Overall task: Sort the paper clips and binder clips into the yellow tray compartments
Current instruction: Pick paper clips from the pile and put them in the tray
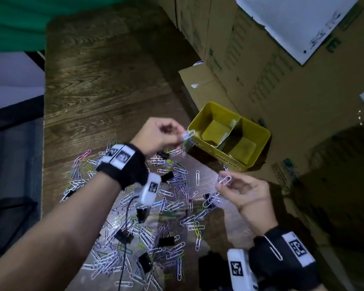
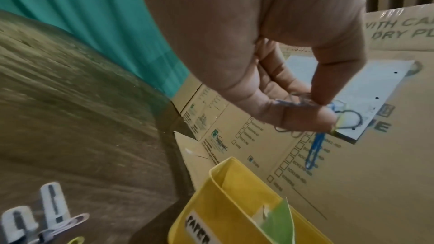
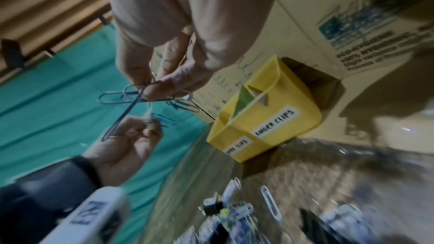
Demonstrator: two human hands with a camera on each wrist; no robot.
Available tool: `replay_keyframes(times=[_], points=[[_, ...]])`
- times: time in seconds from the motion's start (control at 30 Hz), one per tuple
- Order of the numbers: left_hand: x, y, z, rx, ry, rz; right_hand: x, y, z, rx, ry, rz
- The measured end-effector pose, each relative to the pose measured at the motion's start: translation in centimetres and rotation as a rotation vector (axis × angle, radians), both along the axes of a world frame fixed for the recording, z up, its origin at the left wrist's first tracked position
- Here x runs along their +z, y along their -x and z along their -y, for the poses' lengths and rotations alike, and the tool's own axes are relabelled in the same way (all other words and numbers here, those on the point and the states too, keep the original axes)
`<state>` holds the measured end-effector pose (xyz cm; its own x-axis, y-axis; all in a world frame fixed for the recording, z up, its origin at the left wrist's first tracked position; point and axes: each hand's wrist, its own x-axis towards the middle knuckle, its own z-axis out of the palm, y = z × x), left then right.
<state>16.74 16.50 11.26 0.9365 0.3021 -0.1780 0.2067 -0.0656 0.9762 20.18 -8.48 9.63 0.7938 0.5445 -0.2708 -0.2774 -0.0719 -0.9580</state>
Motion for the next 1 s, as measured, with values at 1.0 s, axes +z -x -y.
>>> replay_keyframes(times=[1.0], points=[[-12.0,7.8,5.1,-0.424,-0.951,-0.131,-0.7,-10.2,-10.2,0.578,0.584,0.837]])
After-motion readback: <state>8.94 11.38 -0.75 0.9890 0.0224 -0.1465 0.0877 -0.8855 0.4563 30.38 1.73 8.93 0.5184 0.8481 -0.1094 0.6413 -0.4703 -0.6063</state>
